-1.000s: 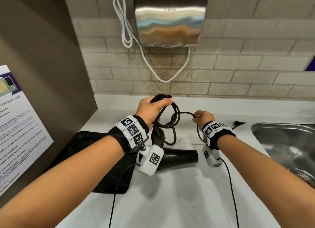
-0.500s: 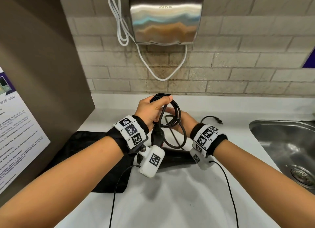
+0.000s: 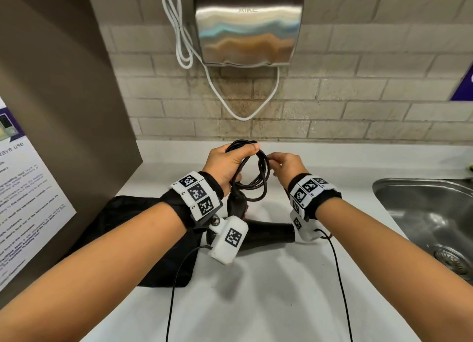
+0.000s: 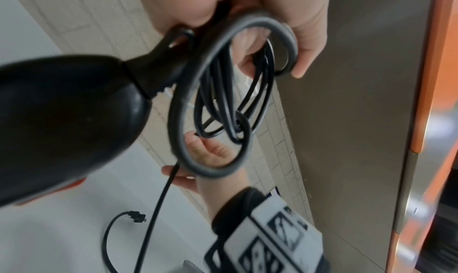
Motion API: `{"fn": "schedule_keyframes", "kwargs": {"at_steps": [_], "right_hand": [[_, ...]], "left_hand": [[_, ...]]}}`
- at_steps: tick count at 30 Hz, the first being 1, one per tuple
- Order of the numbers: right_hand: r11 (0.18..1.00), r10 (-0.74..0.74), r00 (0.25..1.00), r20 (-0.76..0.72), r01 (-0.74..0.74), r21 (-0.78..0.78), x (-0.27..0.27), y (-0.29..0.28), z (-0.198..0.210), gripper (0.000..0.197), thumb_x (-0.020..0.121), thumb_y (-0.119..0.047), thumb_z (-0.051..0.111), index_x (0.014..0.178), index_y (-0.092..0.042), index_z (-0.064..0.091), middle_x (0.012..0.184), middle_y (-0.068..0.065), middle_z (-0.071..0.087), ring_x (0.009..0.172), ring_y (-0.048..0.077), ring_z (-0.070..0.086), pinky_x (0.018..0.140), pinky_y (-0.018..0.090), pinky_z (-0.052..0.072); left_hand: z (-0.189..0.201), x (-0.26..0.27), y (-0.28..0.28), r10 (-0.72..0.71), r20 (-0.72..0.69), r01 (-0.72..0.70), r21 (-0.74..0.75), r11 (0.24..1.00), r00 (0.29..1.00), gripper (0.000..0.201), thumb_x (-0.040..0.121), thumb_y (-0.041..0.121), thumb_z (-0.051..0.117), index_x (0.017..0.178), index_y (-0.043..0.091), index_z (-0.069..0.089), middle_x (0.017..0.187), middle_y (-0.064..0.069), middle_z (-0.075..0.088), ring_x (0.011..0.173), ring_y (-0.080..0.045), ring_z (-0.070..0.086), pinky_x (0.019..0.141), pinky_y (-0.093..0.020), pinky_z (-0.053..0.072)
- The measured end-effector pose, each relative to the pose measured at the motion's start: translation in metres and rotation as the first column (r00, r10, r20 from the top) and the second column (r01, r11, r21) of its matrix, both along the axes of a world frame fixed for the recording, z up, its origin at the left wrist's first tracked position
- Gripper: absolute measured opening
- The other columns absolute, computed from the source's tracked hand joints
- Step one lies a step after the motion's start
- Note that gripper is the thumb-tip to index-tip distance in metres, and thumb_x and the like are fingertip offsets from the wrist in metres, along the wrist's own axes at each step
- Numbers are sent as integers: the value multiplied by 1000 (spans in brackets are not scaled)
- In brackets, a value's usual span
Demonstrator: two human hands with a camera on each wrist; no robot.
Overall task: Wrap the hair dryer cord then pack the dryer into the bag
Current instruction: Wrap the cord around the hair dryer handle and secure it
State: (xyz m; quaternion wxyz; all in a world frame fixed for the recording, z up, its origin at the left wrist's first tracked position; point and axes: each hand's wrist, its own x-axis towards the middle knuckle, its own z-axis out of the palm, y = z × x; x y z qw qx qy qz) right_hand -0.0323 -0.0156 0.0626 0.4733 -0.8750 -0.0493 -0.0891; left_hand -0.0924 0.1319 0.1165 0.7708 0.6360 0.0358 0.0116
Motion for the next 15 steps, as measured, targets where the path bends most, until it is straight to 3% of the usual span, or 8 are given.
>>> {"fn": "schedule_keyframes", "kwargs": {"at_steps": [5, 9, 11, 13, 15], "right_hand": [[991, -63, 994, 88, 72, -112, 14, -9, 31, 23, 92, -14, 48, 107, -6, 64, 98, 19, 67, 86, 32, 61, 89, 42, 49], [988, -113, 985, 131, 125, -92, 26, -14, 45, 23, 92, -18, 49, 109, -11, 63, 91, 9, 62, 84, 23, 55, 85, 34, 48], [973, -132, 981, 143, 156, -171, 29, -15, 44, 21, 93, -18, 48, 106, -11, 63, 88, 10, 60, 84, 24, 55, 78, 30, 45], [957, -85, 988, 125, 116, -267, 27, -13, 32, 18, 92, -11, 45, 101, -7, 61, 82, 12, 56, 77, 25, 52, 71, 28, 40], [957, 28, 988, 149, 16, -291, 19, -11, 17, 21, 86, 5, 41, 94, 0, 59, 79, 16, 51, 74, 27, 49, 70, 30, 40]], "left_hand": [[0, -1, -1, -20, -3, 20, -7, 1000, 1000, 26, 79, 16, 71, 61, 19, 53, 41, 9, 27, 31, -6, 22, 34, -14, 19], [0, -2, -1, -26, -7, 26, -29, 999, 1000, 35, 80, 19, 70, 48, 22, 57, 41, 9, 25, 31, -7, 21, 34, -14, 19], [1, -2, -3, -36, -17, 35, -37, 999, 999, 43, 80, 20, 70, 39, 22, 56, 41, 9, 25, 31, -7, 22, 34, -14, 20], [1, -3, -4, -42, -26, 41, -47, 998, 999, 48, 81, 21, 69, 35, 22, 54, 40, 10, 24, 31, -7, 21, 35, -15, 18], [1, -4, -4, -48, -26, 46, -60, 997, 999, 47, 81, 20, 68, 36, 21, 54, 41, 9, 23, 32, -7, 19, 36, -15, 16]]}}
